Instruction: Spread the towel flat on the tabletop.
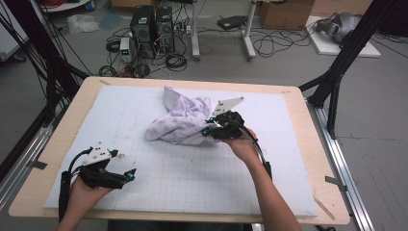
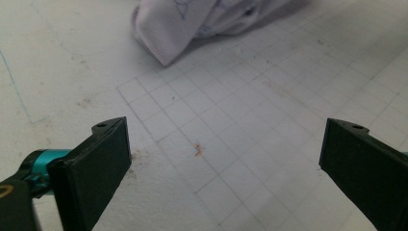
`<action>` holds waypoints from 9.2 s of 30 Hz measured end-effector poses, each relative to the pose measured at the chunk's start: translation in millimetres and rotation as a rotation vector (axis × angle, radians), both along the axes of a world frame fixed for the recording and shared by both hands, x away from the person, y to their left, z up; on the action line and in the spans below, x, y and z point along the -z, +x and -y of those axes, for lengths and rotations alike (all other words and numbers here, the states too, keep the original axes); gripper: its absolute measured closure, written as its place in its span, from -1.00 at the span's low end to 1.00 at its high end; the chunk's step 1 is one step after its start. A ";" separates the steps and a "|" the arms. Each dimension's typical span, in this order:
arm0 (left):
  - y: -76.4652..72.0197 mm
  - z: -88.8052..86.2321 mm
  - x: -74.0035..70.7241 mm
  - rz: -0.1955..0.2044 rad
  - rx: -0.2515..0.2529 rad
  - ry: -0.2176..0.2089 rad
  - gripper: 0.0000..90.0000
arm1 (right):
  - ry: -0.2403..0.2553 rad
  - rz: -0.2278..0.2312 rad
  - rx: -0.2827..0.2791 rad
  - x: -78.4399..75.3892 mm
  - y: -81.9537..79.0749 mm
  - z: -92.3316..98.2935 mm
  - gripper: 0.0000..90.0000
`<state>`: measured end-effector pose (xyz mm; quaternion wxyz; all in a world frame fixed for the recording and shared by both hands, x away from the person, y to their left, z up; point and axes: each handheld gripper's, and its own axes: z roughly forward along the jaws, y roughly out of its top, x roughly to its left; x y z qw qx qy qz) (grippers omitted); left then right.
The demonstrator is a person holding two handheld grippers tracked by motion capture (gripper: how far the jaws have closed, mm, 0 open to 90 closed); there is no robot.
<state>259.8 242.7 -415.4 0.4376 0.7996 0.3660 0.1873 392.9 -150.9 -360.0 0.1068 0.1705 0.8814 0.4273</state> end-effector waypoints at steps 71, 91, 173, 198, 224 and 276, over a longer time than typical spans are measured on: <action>-42.2 29.8 -21.3 -0.068 0.349 0.059 0.54 | 0.046 -0.110 -0.084 45.8 -112.5 45.9 0.58; 33.2 63.8 21.1 -0.139 0.314 0.112 0.56 | -0.006 -0.212 -0.027 75.4 -73.4 40.8 0.75; 106.0 55.0 21.6 -0.142 0.052 0.157 0.35 | -0.089 -0.133 0.168 70.3 -25.1 62.6 0.10; 169.8 50.7 -80.8 0.092 -0.145 0.077 0.89 | -0.130 0.081 0.333 -38.3 59.2 82.7 0.78; 61.7 36.8 -9.6 -0.065 0.151 0.036 0.03 | 0.002 -0.074 0.054 37.5 -74.5 67.1 0.05; -6.2 34.4 8.0 -0.143 0.460 0.071 0.58 | 0.032 -0.173 -0.175 62.3 -123.6 40.0 0.41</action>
